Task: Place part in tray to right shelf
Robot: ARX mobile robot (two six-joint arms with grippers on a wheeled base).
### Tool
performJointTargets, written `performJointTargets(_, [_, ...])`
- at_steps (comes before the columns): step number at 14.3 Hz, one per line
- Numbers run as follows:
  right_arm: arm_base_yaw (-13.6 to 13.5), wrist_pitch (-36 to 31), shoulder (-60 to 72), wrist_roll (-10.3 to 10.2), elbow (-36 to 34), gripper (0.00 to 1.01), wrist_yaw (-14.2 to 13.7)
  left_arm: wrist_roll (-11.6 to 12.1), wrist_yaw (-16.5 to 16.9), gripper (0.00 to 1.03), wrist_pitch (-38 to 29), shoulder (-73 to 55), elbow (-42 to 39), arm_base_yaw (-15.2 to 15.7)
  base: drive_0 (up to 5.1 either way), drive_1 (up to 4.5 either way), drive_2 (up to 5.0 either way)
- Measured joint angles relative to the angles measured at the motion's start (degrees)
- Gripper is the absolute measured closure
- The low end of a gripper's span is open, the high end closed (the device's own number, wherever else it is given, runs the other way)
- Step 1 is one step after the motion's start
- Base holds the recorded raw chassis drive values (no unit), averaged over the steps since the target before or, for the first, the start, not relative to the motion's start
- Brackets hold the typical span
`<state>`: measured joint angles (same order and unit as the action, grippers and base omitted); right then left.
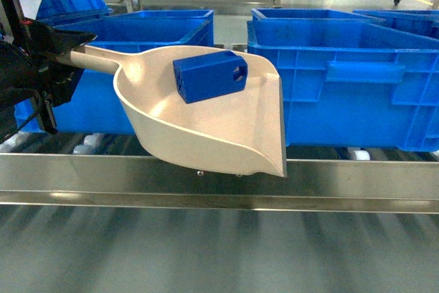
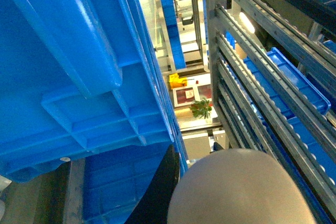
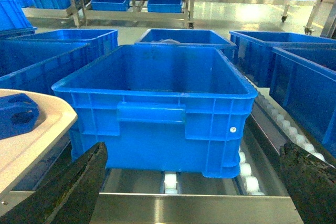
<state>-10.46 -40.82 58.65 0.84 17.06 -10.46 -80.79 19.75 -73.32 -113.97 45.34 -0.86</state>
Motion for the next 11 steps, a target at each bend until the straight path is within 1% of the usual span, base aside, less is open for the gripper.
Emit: performJointTargets(11, [0.0, 0.0, 0.0, 0.0, 0.0, 0.03, 0.0, 0.0, 0.0, 0.89, 0.0, 0.0, 0.0, 0.0, 0.0, 0.0, 0.0])
